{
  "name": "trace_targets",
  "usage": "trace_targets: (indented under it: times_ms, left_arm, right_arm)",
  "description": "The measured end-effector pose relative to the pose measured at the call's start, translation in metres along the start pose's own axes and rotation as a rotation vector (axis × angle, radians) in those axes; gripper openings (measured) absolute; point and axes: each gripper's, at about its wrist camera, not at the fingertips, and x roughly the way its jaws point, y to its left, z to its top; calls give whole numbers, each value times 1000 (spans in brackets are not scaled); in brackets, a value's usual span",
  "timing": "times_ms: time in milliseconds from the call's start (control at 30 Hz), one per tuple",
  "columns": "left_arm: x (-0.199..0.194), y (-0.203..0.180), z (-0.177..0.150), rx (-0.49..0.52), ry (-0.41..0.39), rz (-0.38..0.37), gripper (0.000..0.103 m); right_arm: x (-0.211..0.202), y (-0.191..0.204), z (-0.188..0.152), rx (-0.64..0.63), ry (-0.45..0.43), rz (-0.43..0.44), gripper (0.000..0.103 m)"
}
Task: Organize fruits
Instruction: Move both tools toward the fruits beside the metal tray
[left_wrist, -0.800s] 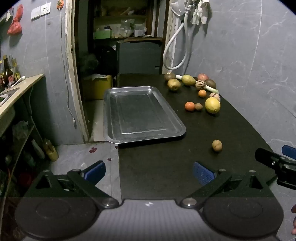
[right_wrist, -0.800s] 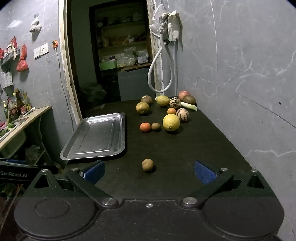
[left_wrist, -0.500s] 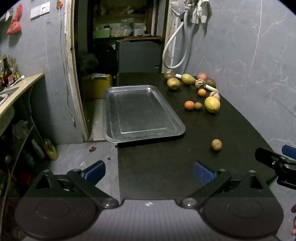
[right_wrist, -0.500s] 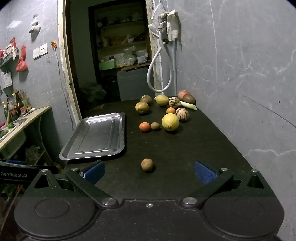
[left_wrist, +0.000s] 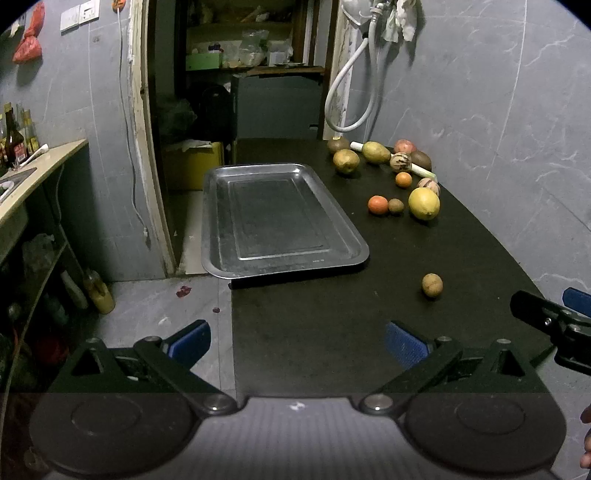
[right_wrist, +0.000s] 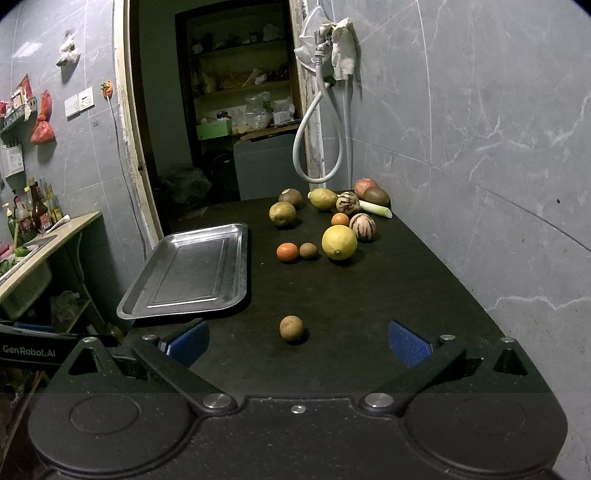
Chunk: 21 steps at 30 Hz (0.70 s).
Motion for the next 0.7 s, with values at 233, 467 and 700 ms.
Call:
trace_targets:
  times_ms: [233,467,700]
  left_arm:
    - [2,-1,0,-1,9,0,102]
    - [6,-4,2,-2,21,2,102]
    - [10,-7,4,-2,38,3,102]
  right_arm:
    - [1,-1,0,2,2,0,103]
    - [2,-2,2,4,3,0,103]
    - [2,-5,-1,6,7,-1,103]
